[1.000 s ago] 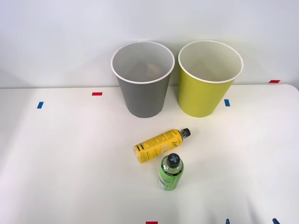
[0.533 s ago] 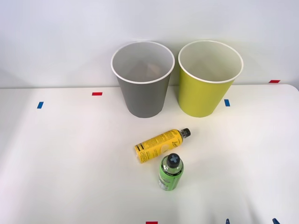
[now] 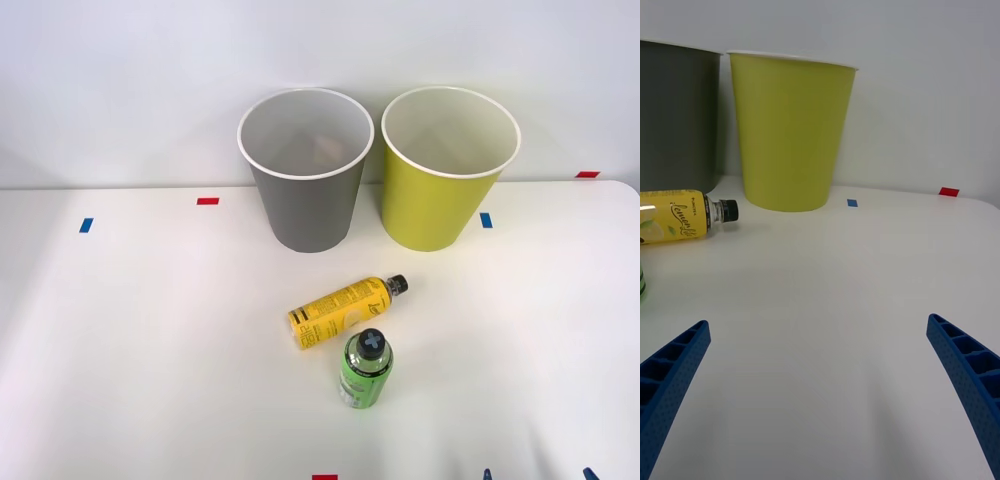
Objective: Put cans in the gray bin, plastic bottles in the light green bin
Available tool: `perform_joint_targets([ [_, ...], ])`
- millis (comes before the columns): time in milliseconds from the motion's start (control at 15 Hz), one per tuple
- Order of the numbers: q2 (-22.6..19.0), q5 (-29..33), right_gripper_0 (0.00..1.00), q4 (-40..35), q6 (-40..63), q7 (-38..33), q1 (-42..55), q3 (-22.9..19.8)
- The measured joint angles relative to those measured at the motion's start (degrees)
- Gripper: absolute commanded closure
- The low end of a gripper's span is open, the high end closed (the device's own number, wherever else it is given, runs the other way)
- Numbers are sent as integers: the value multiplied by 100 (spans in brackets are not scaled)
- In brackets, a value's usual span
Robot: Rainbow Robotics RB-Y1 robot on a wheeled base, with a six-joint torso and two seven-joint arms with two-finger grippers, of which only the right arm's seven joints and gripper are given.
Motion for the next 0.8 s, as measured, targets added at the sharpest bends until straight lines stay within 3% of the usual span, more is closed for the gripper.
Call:
perform_joint_targets([
  [800,0,0,0,0,0,0,0,0],
])
